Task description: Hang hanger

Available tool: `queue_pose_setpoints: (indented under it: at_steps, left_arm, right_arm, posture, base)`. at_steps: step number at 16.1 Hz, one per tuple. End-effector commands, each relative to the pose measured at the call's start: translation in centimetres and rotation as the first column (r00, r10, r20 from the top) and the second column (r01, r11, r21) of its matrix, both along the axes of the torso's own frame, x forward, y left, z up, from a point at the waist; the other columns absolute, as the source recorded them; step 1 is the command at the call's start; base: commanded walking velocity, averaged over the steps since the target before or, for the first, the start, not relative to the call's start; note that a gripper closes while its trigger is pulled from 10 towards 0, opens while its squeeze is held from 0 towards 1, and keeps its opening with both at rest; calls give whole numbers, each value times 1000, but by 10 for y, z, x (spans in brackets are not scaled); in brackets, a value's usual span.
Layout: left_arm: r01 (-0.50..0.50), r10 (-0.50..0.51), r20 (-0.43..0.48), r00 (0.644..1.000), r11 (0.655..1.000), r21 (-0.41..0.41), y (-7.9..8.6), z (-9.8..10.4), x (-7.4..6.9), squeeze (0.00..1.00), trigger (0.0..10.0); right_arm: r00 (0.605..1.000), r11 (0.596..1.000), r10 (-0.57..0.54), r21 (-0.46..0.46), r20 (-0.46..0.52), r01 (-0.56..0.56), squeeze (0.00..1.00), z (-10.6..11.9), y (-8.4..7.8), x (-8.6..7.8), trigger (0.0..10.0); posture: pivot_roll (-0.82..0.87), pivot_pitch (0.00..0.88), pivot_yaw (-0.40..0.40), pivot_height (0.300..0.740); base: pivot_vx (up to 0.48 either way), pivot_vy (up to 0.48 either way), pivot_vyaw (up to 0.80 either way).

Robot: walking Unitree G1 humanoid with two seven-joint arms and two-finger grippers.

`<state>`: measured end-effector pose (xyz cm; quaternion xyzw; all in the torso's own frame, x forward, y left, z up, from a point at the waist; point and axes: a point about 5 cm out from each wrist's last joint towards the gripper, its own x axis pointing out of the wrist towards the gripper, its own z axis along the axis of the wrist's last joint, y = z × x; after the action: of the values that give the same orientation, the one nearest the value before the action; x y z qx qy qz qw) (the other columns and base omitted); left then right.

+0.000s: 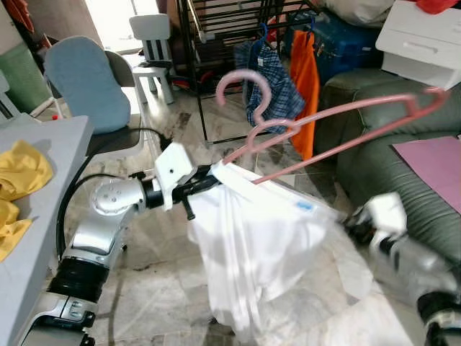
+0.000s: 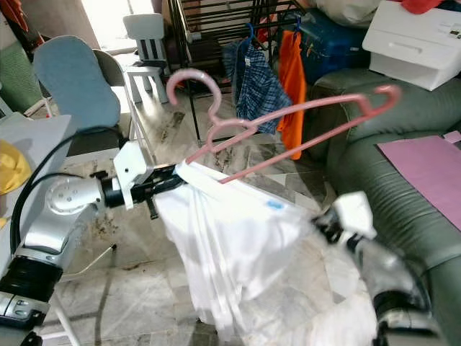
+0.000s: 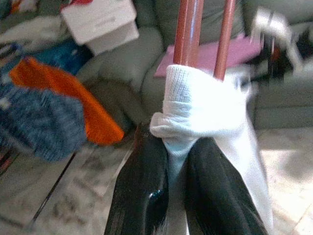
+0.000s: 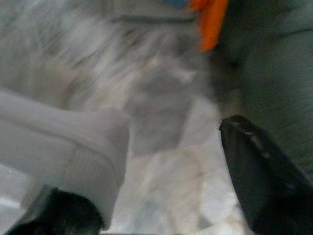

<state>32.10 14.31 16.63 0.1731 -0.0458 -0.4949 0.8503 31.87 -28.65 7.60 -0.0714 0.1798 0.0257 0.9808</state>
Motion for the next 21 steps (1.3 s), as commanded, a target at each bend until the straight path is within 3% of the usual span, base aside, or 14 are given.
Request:
queue_pose_setpoints:
  at_steps: [1, 2, 3, 4, 5, 7, 14, 16, 18, 21]
  left_arm:
    - [-151, 151, 28, 988, 988, -15, 35, 1, 3, 0, 0]
    - [-188, 187, -10, 982, 982, -16, 42, -9, 2, 0, 0]
    - [-188, 187, -10, 982, 982, -16, 42, -9, 2, 0, 0]
    - [-232, 232, -64, 971, 973, -3, 50, -27, -1, 0, 0]
    - [-242, 241, -76, 968, 970, 1, 52, -30, -2, 0, 0]
    - [-272, 272, -116, 955, 962, 18, 57, -48, -8, 0, 0]
    - [-183, 185, -163, 969, 983, 24, 47, -67, -20, 0, 0]
    - [-102, 118, -183, 976, 990, 95, 43, -81, -29, 0, 0]
    - [-99, 134, -231, 964, 982, 158, 46, -100, -35, 0, 0]
    - [-115, 161, -247, 955, 975, 192, 48, -108, -36, 0, 0]
  right_arm:
    - [979, 982, -189, 3, 80, 189, 0, 25, -32, 3, 0]
    - [965, 977, -214, 29, 153, 213, 0, 45, -36, 12, 0]
    - [965, 977, -214, 29, 153, 213, 0, 45, -36, 12, 0]
    - [941, 978, -208, 34, 266, 206, 0, 75, -34, 26, 0]
    - [934, 978, -208, 40, 291, 205, 0, 82, -33, 28, 0]
    - [885, 974, -225, 72, 407, 214, 0, 109, -31, 36, 0]
    - [880, 966, -259, 86, 399, 246, 0, 118, -29, 44, 0]
    - [886, 973, -230, 73, 403, 219, 0, 122, -21, 50, 0]
    - [890, 979, -202, 68, 409, 192, 0, 126, -12, 55, 0]
    - [891, 981, -194, 65, 411, 184, 0, 127, -10, 57, 0]
  posture:
    - [-203, 0, 65, 740]
    - [-203, 0, 61, 740]
    - [-203, 0, 61, 740]
    - [-201, 0, 55, 740]
    - [-202, 0, 52, 740]
    - [-203, 0, 46, 740]
    - [-205, 0, 43, 740]
    - [-201, 0, 39, 740]
    - [-199, 0, 38, 740]
    - [-203, 0, 41, 740]
  base:
    - [0, 0, 0]
    - [0, 0, 0]
    - [0, 0, 0]
    - [0, 0, 0]
    - [0, 0, 0]
    - [0, 0, 0]
    - [0, 0, 0]
    - [0, 0, 0]
    - [0, 0, 0]
    - [0, 0, 0]
